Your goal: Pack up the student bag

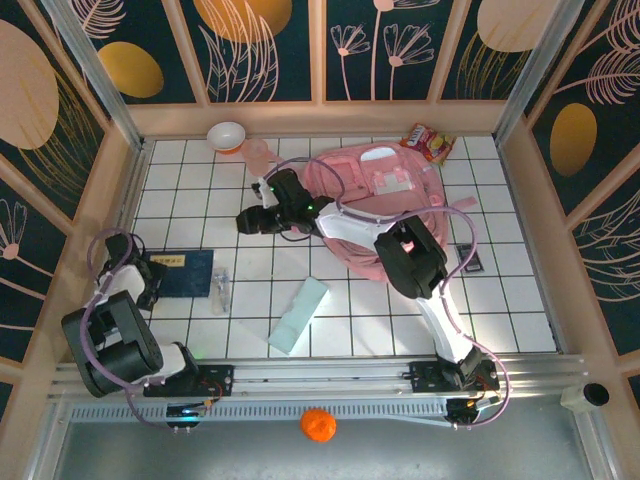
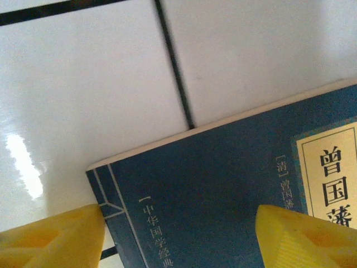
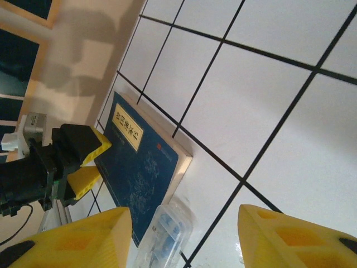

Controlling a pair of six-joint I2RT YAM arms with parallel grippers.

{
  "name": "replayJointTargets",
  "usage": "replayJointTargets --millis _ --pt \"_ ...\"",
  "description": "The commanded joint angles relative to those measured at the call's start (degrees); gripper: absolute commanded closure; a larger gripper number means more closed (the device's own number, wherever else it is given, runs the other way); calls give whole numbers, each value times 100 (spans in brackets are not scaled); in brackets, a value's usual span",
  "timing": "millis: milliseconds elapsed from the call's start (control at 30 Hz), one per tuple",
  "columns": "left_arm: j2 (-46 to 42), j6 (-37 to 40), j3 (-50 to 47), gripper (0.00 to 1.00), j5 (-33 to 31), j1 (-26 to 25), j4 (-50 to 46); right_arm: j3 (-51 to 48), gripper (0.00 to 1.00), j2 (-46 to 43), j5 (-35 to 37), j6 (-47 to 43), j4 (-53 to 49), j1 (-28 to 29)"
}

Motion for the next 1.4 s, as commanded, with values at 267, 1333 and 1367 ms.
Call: replayJointTargets --millis 267,1333,1367 --pt "768 -162 645 36 1280 -1487 1202 -607 47 -663 392 349 244 -95" --pt "221 1160 601 37 1326 -1396 1266 531 53 46 699 -259 -1637 9" --pt "241 1183 527 40 1364 -1396 1416 544 53 50 683 -287 -1662 3"
